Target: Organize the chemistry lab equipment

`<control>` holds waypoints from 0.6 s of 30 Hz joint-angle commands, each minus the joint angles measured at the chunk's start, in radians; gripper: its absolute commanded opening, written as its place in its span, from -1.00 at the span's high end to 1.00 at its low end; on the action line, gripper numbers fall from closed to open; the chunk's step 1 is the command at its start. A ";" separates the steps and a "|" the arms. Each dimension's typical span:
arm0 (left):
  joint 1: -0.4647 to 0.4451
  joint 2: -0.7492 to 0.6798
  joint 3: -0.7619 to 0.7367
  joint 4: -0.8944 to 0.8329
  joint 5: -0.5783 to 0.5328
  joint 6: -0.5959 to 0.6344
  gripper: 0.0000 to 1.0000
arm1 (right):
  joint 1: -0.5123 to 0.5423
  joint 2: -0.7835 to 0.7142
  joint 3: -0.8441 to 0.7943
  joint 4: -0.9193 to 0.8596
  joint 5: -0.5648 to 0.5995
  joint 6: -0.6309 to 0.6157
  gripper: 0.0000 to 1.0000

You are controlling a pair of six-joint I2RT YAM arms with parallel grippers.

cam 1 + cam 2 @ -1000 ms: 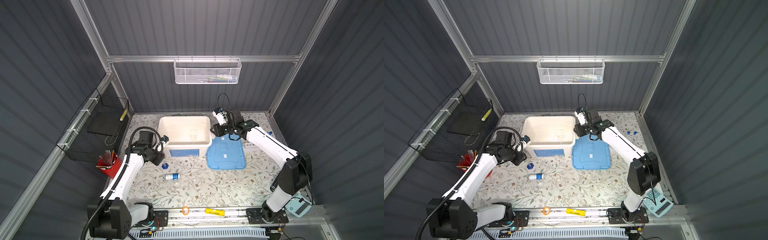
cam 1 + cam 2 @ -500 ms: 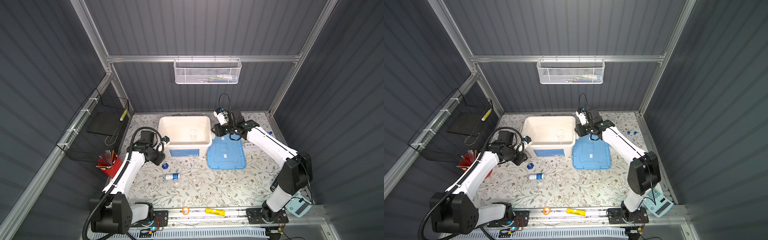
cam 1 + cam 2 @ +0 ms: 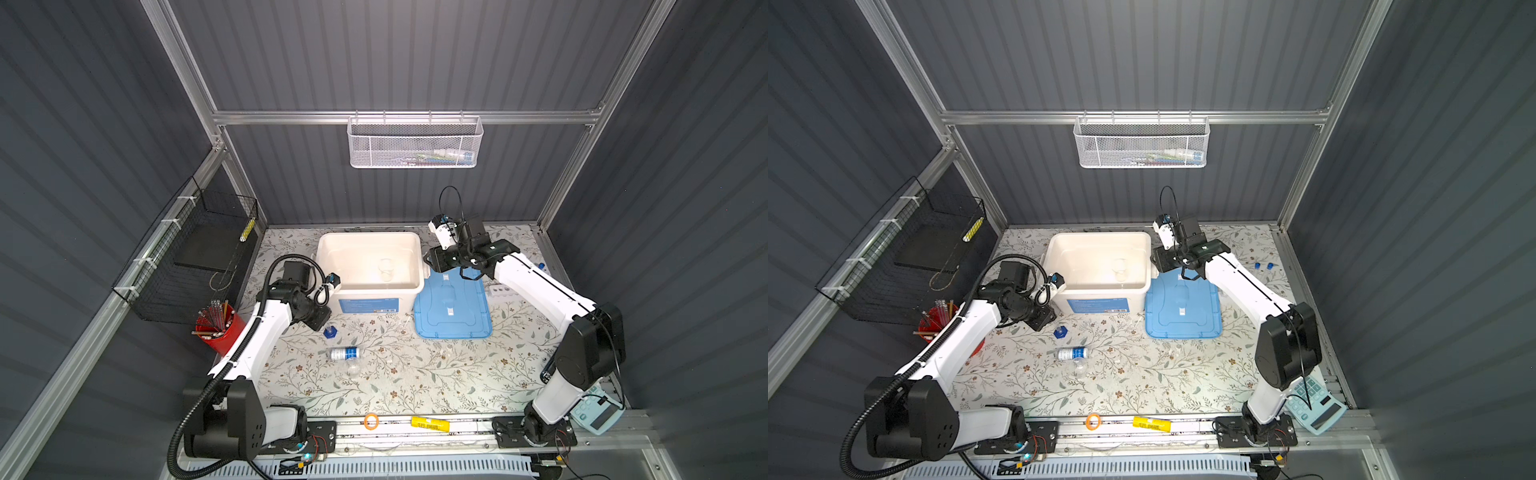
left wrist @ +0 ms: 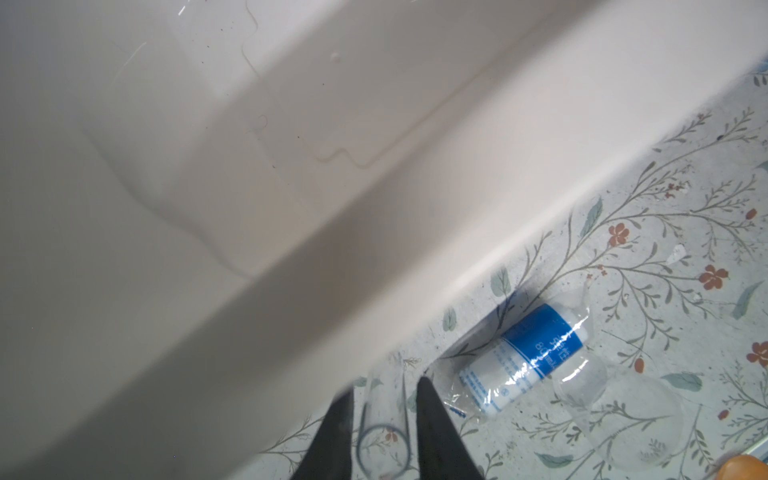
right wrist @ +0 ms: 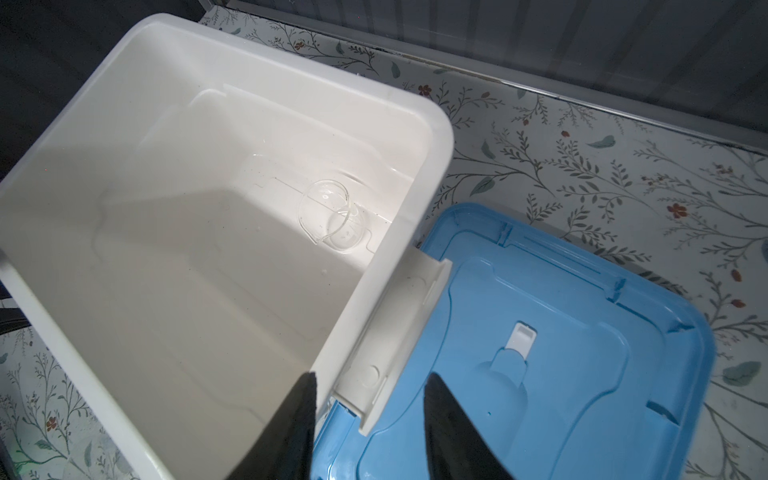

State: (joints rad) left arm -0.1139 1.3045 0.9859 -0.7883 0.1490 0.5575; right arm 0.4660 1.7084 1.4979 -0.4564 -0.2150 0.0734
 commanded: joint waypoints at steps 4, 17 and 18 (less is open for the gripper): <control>0.006 -0.016 -0.001 -0.017 -0.002 0.020 0.52 | -0.006 0.013 -0.010 0.011 -0.011 0.010 0.12; 0.006 -0.019 0.003 -0.026 0.001 0.025 0.74 | -0.007 0.011 -0.011 0.013 -0.011 0.011 0.12; 0.006 -0.020 0.004 -0.028 0.003 0.025 0.76 | -0.007 0.010 -0.010 0.013 -0.011 0.010 0.11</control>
State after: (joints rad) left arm -0.1139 1.3037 0.9863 -0.7887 0.1493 0.5655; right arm 0.4641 1.7103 1.4979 -0.4561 -0.2176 0.0788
